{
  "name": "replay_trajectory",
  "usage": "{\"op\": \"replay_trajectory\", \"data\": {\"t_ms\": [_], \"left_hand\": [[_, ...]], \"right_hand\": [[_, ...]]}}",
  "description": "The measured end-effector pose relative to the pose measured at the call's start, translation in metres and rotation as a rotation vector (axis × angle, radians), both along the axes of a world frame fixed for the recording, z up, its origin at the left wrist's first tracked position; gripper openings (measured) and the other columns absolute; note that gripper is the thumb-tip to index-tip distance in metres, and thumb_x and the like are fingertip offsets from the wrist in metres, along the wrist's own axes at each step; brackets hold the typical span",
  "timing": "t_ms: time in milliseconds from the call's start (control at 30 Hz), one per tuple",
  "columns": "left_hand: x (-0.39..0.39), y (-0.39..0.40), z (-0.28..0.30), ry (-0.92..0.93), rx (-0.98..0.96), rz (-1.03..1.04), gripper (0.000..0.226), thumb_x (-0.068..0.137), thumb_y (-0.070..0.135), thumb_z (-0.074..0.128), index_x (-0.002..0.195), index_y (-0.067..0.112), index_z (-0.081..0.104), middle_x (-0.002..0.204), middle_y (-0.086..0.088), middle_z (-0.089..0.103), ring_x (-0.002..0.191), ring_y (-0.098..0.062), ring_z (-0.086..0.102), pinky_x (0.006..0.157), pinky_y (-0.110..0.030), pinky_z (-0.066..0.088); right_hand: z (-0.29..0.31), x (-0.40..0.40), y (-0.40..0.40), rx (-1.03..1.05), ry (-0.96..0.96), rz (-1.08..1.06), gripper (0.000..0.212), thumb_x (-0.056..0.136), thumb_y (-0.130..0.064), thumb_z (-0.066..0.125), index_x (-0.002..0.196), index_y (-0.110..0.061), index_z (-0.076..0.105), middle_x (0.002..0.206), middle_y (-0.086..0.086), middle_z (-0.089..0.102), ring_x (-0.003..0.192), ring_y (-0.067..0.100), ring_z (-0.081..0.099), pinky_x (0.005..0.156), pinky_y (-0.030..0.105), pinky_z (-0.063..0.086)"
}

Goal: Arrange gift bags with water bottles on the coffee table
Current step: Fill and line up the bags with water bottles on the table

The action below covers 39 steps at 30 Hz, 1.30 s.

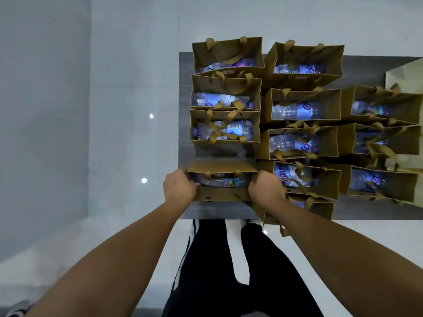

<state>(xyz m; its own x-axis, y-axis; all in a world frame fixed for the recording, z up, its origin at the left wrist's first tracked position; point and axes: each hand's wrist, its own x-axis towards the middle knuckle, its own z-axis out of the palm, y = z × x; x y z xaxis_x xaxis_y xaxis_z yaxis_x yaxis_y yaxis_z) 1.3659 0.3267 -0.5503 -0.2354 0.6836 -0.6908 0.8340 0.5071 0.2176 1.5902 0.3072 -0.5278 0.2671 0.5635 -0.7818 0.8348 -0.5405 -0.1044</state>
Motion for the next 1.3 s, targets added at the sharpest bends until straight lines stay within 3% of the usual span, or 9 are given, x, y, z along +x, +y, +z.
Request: {"op": "replay_trajectory", "data": {"t_ms": [200,333,433,567,633,733,1000,1133,1300], "left_hand": [[0.0,0.011,0.004,-0.019,-0.029,-0.107,0.018,0.102,0.021,0.055,0.109,0.012,0.069,0.087,-0.002,0.059,0.073,-0.019,0.055,0.072,-0.03,0.045],[0.0,0.018,0.01,-0.04,-0.067,-0.138,0.018,0.098,0.03,0.057,0.111,0.019,0.064,0.094,0.0,0.066,0.076,-0.019,0.059,0.076,-0.032,0.053],[0.007,0.034,0.021,-0.023,-0.008,-0.098,0.029,0.097,0.038,0.053,0.121,0.022,0.057,0.103,0.0,0.066,0.084,-0.021,0.061,0.077,-0.034,0.051],[0.021,0.072,0.022,-0.122,0.123,0.193,0.045,0.101,0.043,0.049,0.138,0.019,0.053,0.123,-0.005,0.065,0.109,-0.027,0.063,0.089,-0.036,0.048],[0.029,0.094,0.017,-0.152,0.117,0.259,0.043,0.102,0.048,0.048,0.126,0.015,0.062,0.108,-0.005,0.067,0.099,-0.023,0.063,0.08,-0.031,0.046],[0.031,0.111,0.009,-0.122,0.12,0.239,0.029,0.102,0.03,0.055,0.106,0.007,0.071,0.086,-0.006,0.063,0.081,-0.022,0.063,0.07,-0.03,0.046],[0.026,0.092,0.007,-0.032,0.062,0.037,0.015,0.1,0.01,0.056,0.107,0.007,0.069,0.088,-0.008,0.06,0.069,-0.018,0.053,0.069,-0.028,0.045],[0.02,0.085,0.007,-0.022,0.024,0.02,0.016,0.098,0.012,0.057,0.105,0.005,0.07,0.089,-0.011,0.063,0.079,-0.026,0.061,0.069,-0.03,0.049],[0.019,0.083,0.013,-0.014,-0.001,-0.009,0.012,0.099,0.013,0.058,0.105,0.008,0.067,0.086,-0.007,0.058,0.072,-0.02,0.056,0.066,-0.026,0.046]], "right_hand": [[0.004,0.001,0.002,-0.078,-0.008,-0.023,0.01,0.095,-0.019,0.057,0.087,-0.012,0.059,0.094,0.009,0.063,0.09,0.026,0.062,0.078,0.039,0.056],[0.003,0.005,0.015,-0.056,0.01,-0.074,0.022,0.094,-0.031,0.061,0.08,-0.016,0.058,0.085,0.006,0.062,0.078,0.021,0.059,0.066,0.034,0.05],[0.007,0.005,0.029,0.11,-0.067,-0.09,0.036,0.097,-0.051,0.055,0.091,-0.016,0.061,0.08,0.002,0.061,0.074,0.02,0.058,0.061,0.03,0.044],[0.007,-0.003,0.062,0.381,-0.111,-0.225,0.04,0.1,-0.047,0.052,0.121,-0.013,0.057,0.092,0.006,0.066,0.089,0.028,0.064,0.068,0.033,0.044],[0.0,-0.005,0.08,0.373,-0.062,-0.323,0.039,0.101,-0.041,0.054,0.127,-0.012,0.058,0.101,0.009,0.069,0.097,0.029,0.066,0.073,0.033,0.048],[-0.011,-0.001,0.098,0.316,-0.02,-0.458,0.022,0.1,-0.031,0.058,0.111,-0.014,0.068,0.096,0.009,0.071,0.088,0.03,0.071,0.078,0.042,0.06],[-0.006,0.005,0.087,0.188,-0.12,-0.192,0.016,0.099,-0.015,0.056,0.098,-0.006,0.07,0.09,0.009,0.065,0.081,0.023,0.058,0.067,0.029,0.044],[-0.007,0.005,0.076,0.164,-0.117,-0.176,0.017,0.098,-0.017,0.057,0.096,-0.008,0.07,0.097,0.013,0.069,0.091,0.03,0.066,0.069,0.031,0.048],[-0.006,0.007,0.074,0.155,-0.107,-0.182,0.014,0.097,-0.018,0.058,0.094,-0.01,0.07,0.096,0.012,0.068,0.09,0.029,0.065,0.068,0.03,0.048]]}}
